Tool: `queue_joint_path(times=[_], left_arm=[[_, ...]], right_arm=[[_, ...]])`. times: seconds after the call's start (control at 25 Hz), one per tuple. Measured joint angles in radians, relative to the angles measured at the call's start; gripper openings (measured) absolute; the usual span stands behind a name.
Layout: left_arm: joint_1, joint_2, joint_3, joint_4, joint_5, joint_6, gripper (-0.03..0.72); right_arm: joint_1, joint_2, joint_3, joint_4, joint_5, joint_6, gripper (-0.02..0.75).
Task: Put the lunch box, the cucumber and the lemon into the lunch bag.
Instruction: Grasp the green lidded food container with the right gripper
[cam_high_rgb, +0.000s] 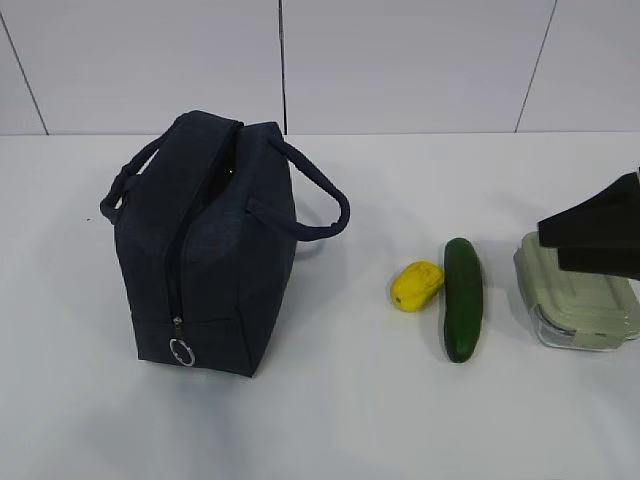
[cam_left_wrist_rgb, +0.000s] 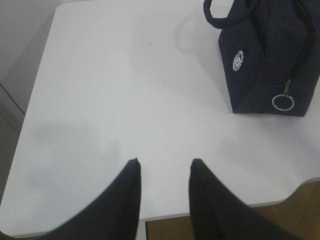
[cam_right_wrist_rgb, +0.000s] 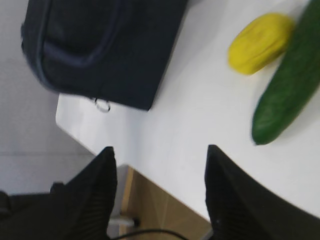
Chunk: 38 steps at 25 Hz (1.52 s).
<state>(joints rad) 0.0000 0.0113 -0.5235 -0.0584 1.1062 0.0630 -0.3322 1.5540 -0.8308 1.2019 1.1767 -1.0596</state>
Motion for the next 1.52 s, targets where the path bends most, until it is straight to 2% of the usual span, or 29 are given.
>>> queue_joint_path(times=[0.16,0.28,0.4,0.68,0.84,0.92,1.04,1.52], left_arm=[[0.0,0.0,0.0,0.0,0.0,0.0,0.235],[0.0,0.0,0.0,0.0,0.0,0.0,0.235],[0.0,0.0,0.0,0.0,0.0,0.0,0.235],[0.0,0.0,0.0,0.0,0.0,0.0,0.235],[0.0,0.0,0.0,0.0,0.0,0.0,0.235],[0.0,0.0,0.0,0.0,0.0,0.0,0.235],[0.0,0.0,0.0,0.0,0.0,0.0,0.235],[0.0,0.0,0.0,0.0,0.0,0.0,0.235]], right_arm=[[-0.124,0.125,-0.078,0.011,-0.004,-0.028,0.422],[-0.151,0.207,-0.151,-0.028,-0.004,-0.03,0.422],[-0.152,0.264,-0.228,-0.066,-0.004,-0.032,0.422],[-0.153,0.289,-0.407,-0.255,0.0,0.07,0.431],[-0.153,0.29,-0.416,-0.339,0.007,0.122,0.538],[-0.153,0.29,-0.416,-0.356,0.008,0.136,0.599],[-0.153,0.294,-0.416,-0.363,0.011,0.145,0.636],[-0.153,0.399,-0.424,-0.417,0.013,0.145,0.647]])
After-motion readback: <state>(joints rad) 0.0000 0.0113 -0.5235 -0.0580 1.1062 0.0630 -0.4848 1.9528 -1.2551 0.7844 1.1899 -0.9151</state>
